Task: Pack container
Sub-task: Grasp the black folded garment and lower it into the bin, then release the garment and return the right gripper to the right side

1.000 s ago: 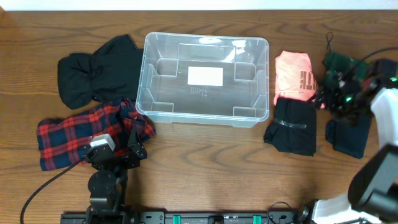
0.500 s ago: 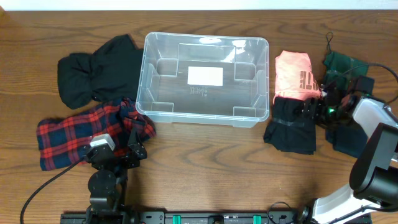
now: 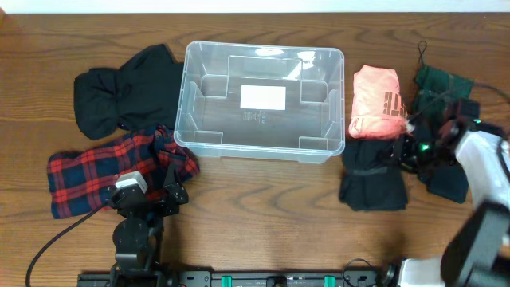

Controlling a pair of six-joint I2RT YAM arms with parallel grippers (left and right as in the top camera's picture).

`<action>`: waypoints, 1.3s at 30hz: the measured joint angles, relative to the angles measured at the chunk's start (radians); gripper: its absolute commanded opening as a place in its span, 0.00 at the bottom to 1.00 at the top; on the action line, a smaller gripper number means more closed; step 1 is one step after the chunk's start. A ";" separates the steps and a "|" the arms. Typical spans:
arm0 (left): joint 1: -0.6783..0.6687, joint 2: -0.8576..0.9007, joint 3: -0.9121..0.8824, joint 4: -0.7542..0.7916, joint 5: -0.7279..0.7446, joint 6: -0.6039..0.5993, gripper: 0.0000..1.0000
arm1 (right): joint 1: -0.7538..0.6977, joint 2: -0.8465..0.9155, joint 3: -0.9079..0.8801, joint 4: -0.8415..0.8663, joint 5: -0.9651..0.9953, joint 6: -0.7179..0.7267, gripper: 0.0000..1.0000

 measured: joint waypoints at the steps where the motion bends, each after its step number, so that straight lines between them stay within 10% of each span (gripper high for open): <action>1: 0.000 0.000 0.000 0.000 0.000 0.000 0.98 | 0.014 -0.055 0.043 -0.018 -0.003 0.011 0.01; 13: 0.000 0.000 0.000 -0.001 0.000 0.000 0.98 | 0.522 -0.328 0.230 0.466 -0.056 0.353 0.01; 20: 0.000 0.000 0.000 -0.001 0.000 0.000 0.98 | 0.787 -0.043 0.229 0.881 0.074 0.558 0.01; 31: 0.000 0.000 0.000 0.000 0.000 0.000 0.98 | 0.818 0.495 0.224 1.304 0.043 0.941 0.04; 37: 0.000 0.000 0.000 0.000 0.000 0.000 0.98 | 0.818 0.615 0.221 1.328 0.020 0.993 0.63; 39: 0.000 0.000 0.000 0.000 0.000 0.000 0.98 | 0.816 0.614 0.220 1.313 0.010 0.957 0.99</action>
